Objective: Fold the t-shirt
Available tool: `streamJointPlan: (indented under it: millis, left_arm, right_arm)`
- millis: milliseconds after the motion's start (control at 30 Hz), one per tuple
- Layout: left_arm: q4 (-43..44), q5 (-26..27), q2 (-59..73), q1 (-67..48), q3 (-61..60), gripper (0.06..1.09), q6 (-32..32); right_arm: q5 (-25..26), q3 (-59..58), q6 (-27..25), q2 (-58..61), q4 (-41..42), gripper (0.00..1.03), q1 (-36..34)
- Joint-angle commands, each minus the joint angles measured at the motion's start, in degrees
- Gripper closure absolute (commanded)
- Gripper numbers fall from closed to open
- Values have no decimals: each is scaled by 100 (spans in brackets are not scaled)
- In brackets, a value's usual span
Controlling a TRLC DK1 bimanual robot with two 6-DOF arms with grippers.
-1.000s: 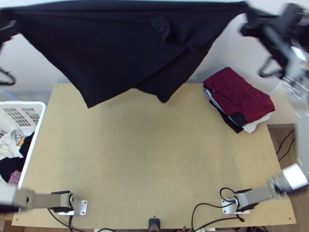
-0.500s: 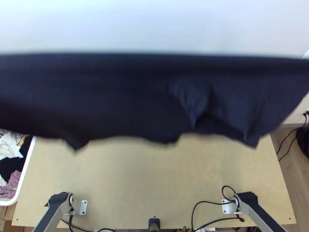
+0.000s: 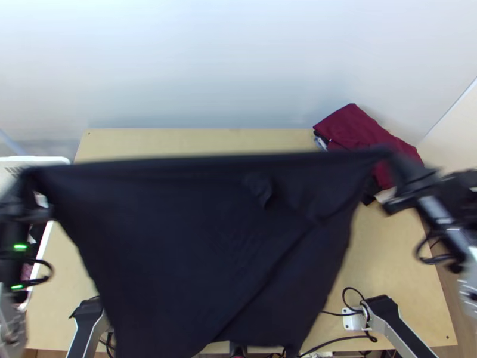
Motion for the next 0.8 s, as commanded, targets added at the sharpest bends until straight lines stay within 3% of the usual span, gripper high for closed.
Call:
streamJointPlan:
  millis: [0,300,567,767]
  left_arm:
    - [172,-112,-562,-71,-1155,105,119]
    - [1139,-112,-237,-133,-2394,105,198]
    - [2571,-112,1468,-150,-2535,105,110]
    - [3134,-112,3129,-238,-1998,105,119]
  right_arm:
    - [191,-1130,115,-359,254,100,149]
    - [191,-2458,318,-60,1238,100,193]
    - [191,-2291,406,1557,2249,100,123]
    - [191,-1394,485,3244,2398,100,17]
